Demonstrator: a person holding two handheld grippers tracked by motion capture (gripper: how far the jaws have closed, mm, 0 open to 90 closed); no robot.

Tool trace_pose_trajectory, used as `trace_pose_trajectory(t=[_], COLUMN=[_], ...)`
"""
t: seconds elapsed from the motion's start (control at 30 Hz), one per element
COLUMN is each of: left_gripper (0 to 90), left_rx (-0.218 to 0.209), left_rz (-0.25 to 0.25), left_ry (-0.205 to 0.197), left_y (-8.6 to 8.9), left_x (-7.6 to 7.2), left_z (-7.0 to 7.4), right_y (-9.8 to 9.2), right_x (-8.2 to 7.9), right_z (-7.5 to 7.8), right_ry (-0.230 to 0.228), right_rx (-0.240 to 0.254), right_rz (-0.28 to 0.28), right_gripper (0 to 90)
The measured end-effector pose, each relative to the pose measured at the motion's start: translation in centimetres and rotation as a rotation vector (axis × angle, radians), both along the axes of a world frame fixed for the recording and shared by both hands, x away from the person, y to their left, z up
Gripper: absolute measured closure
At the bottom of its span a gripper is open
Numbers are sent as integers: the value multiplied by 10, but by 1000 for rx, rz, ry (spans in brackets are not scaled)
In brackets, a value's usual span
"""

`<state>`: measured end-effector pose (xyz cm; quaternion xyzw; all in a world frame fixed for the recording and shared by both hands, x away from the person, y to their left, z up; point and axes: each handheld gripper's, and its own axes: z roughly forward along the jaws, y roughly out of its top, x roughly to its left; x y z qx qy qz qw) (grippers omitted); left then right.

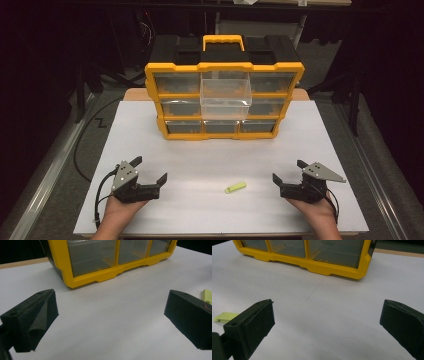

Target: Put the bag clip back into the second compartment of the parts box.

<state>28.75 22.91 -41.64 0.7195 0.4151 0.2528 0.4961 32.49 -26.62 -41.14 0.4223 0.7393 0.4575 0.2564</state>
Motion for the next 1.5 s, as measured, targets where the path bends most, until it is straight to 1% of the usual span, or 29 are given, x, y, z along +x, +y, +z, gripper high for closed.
trace_pose_trajectory(t=[0.07, 0.17, 0.2, 0.27, 0.3, 0.37, 0.4, 0.43, 0.47, 0.5, 0.67, 0.73, 0.77, 0.8, 0.9, 0.97, 1.07, 1.1, 1.13, 1.17, 1.27, 1.3, 1.37, 1.4, 1.5], left_gripper=[2, 2, 2, 2, 2, 2, 2, 2, 2, 2, 2, 2, 2, 2, 2, 2, 2, 4, 9, 9, 12, 12, 12, 10, 9], left_rx=[2, -3, -5, -5, -4, -8, -8, -6, -4, -4, -4, -2, -5, 4, 8, 4, 10, 13, 13, 29, 26, 25, 29, 24, 22], left_rz=[3, 8, 10, 12, 9, 5, 5, 6, 6, 6, 6, 5, 2, -4, -6, -7, -8, -17, -17, -41, -49, -52, -52, -48, -42], left_ry=[-10, -11, -5, -4, -1, -1, -1, -1, -4, -4, 5, 1, 0, 1, 6, 8, 11, 20, 20, 31, 33, 35, 30, 20, 16], left_y=[0, 0, 1, 1, 1, 1, 1, 0, 0, 0, 1, 0, 0, -1, -1, -1, -2, -2, -2, -2, -2, -3, -4, -4, -4], left_x=[0, 0, 1, 1, 1, 1, 1, 1, 1, 1, 2, 1, 1, 0, 1, 1, 2, 2, 2, 2, 1, 1, 1, 0, 1], left_z=[0, 0, 0, 0, 0, 0, 0, 0, 0, 0, 0, 0, 0, 1, 0, 1, 1, 1, 1, 2, 2, 2, 3, 3, 2], right_y=[4, 10, 15, 18, 23, 29, 32, 32, 39, 39, 54, 59, 59, 61, 63, 67, 70, 73, 73, 74, 76, 77, 77, 79, 84], right_x=[2, 4, 7, 10, 15, 22, 26, 26, 31, 31, 40, 42, 42, 43, 44, 45, 46, 47, 47, 47, 45, 43, 42, 39, 34], right_z=[2, 3, 5, 6, 9, 11, 11, 11, 12, 12, 10, 9, 9, 8, 8, 7, 7, 7, 7, 7, 7, 6, 6, 6, 5], right_ry=[-6, -11, -6, -9, -7, -5, -3, -3, 1, 1, 23, 33, 33, 39, 49, 50, 54, 54, 54, 52, 57, 59, 61, 66, 67], right_rx=[-19, -33, -22, -20, -9, 5, 5, 5, -2, -2, -15, -11, -11, -9, -4, -17, -17, -15, -15, -20, -19, -18, -14, -14, -21], right_rz=[9, 14, 21, 24, 33, 40, 44, 44, 54, 54, 92, 100, 100, 110, 113, 114, 117, 134, 134, 140, 149, 156, 163, 179, 206], right_gripper=[3, 3, 3, 3, 3, 3, 4, 4, 3, 3, 4, 4, 4, 6, 11, 23, 37, 40, 40, 54, 70, 93, 107, 141, 188])
